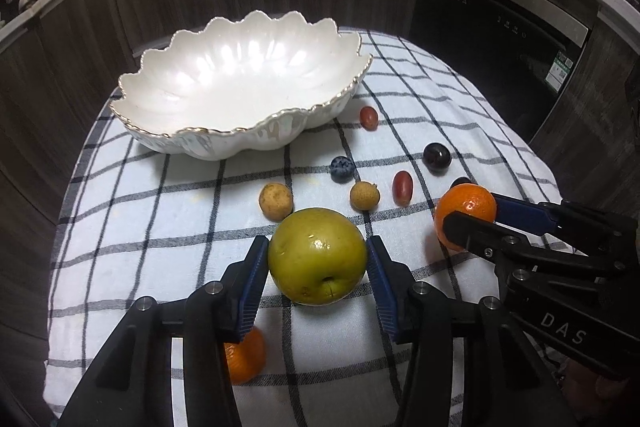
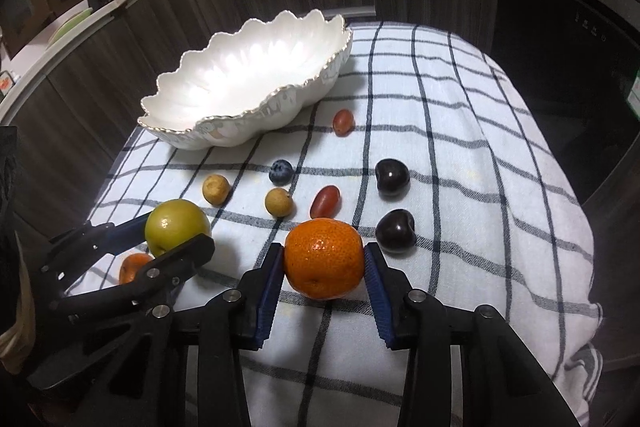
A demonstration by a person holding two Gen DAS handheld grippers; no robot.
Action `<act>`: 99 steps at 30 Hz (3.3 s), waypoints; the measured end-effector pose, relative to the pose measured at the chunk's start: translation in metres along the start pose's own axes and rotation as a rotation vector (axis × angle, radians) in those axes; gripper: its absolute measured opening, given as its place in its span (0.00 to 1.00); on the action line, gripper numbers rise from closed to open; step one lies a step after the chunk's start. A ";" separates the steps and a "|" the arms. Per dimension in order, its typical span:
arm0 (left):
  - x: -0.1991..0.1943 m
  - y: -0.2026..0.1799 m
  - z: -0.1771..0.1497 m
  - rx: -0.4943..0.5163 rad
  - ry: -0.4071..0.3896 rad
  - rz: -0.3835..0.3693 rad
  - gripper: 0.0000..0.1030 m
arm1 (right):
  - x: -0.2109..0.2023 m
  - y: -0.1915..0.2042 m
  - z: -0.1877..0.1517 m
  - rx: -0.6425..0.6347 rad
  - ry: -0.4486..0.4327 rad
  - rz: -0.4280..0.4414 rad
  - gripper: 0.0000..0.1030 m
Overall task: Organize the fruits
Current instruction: 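Close the left tool on the green pear while the right tool grasps the mandarin, then lift the pear and mandarin and carry both over the white bowl, then open both tools to drop the pear and mandarin into the bowl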
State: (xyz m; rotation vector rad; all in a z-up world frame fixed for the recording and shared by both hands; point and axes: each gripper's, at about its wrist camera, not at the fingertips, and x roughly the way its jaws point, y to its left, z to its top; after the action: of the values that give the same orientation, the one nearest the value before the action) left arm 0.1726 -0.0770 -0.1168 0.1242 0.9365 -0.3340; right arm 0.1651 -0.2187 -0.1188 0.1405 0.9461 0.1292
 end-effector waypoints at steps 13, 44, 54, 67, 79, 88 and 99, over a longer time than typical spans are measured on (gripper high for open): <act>-0.025 0.007 0.002 -0.012 -0.049 0.018 0.47 | -0.021 0.013 0.005 -0.035 -0.059 -0.014 0.40; -0.039 0.059 0.054 -0.125 -0.168 0.130 0.47 | -0.023 0.051 0.076 -0.122 -0.206 0.019 0.40; -0.033 0.083 0.075 -0.173 -0.184 0.154 0.47 | -0.016 0.062 0.107 -0.145 -0.249 0.004 0.40; -0.012 0.105 0.095 -0.205 -0.175 0.175 0.47 | 0.001 0.062 0.143 -0.138 -0.273 -0.053 0.40; 0.010 0.123 0.107 -0.232 -0.145 0.191 0.47 | 0.022 0.061 0.160 -0.124 -0.263 -0.090 0.40; 0.028 0.133 0.112 -0.239 -0.112 0.197 0.47 | 0.039 0.061 0.172 -0.124 -0.244 -0.113 0.40; 0.047 0.141 0.115 -0.238 -0.079 0.207 0.47 | 0.061 0.060 0.181 -0.134 -0.208 -0.145 0.40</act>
State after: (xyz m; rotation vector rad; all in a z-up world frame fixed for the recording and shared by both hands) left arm 0.3340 0.0166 -0.0925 -0.0108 0.8699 -0.0341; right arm 0.3445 -0.1609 -0.0527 -0.0381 0.7350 0.0428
